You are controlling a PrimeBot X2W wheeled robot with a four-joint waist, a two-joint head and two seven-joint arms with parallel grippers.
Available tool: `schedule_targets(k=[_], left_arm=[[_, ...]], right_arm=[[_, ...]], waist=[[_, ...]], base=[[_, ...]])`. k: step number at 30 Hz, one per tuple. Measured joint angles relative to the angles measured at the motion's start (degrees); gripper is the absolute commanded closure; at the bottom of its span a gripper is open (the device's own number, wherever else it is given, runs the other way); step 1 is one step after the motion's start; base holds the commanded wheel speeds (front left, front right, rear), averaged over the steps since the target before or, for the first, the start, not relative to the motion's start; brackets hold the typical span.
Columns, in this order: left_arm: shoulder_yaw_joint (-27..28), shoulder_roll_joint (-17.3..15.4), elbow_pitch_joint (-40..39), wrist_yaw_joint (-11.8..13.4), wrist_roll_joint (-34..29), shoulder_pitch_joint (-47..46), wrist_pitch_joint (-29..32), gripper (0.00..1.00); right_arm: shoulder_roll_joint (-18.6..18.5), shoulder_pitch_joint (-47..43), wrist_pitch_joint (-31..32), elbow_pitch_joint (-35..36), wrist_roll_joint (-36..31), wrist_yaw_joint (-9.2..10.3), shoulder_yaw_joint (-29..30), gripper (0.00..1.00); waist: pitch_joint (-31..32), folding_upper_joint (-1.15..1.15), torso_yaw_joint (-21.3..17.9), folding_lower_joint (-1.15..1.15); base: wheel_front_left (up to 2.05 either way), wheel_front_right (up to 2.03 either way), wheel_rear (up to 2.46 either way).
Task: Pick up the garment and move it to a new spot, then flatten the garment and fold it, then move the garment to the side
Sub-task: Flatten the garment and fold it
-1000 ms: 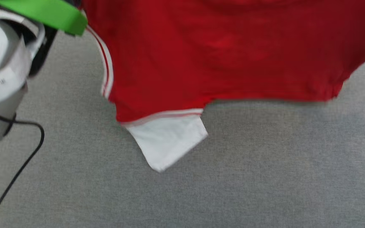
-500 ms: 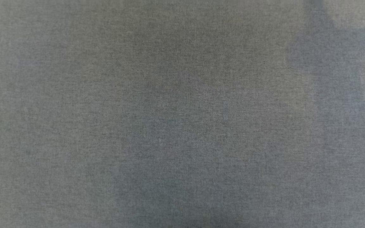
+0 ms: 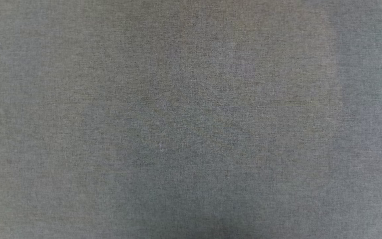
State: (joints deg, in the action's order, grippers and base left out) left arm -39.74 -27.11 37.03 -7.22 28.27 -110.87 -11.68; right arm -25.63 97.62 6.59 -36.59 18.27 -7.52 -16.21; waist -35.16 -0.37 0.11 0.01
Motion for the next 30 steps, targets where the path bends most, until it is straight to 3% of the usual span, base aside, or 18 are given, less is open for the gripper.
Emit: schedule_targets(k=[9, 16, 26, 30], left_arm=[[-1.66, -0.32, 2.56, -0.09, 3.5, 13.51, -2.47, 1.0], [-1.58, -0.45, -0.58, 0.49, 5.76, 30.72, -2.97, 1.0], [-0.05, -3.75, -13.35, 6.2, 6.73, 60.33, -2.97, 1.0], [-2.25, -4.69, -17.84, 8.75, 7.21, 71.42, -2.9, 1.0]], right_arm=[[2.78, -10.68, -5.27, -5.87, 2.86, 0.0, -4.2, 1.0], [3.35, -23.06, -8.8, -8.12, 6.46, 0.0, -11.15, 1.0], [-1.86, -43.48, -11.11, -3.89, 14.7, 0.0, -21.52, 1.0], [-4.43, -51.47, -11.29, -0.7, 17.58, 0.0, -24.12, 1.0]], waist=[[1.38, 0.0, -0.25, 0.0], [5.31, 0.0, -0.05, 0.0], [13.83, 0.0, 0.62, -0.01], [17.72, 0.0, 0.98, -0.02]], base=[[0.0, 0.0, 0.0], [0.0, 0.0, 0.0], [0.0, 0.0, 0.0], [0.0, 0.0, 0.0]])
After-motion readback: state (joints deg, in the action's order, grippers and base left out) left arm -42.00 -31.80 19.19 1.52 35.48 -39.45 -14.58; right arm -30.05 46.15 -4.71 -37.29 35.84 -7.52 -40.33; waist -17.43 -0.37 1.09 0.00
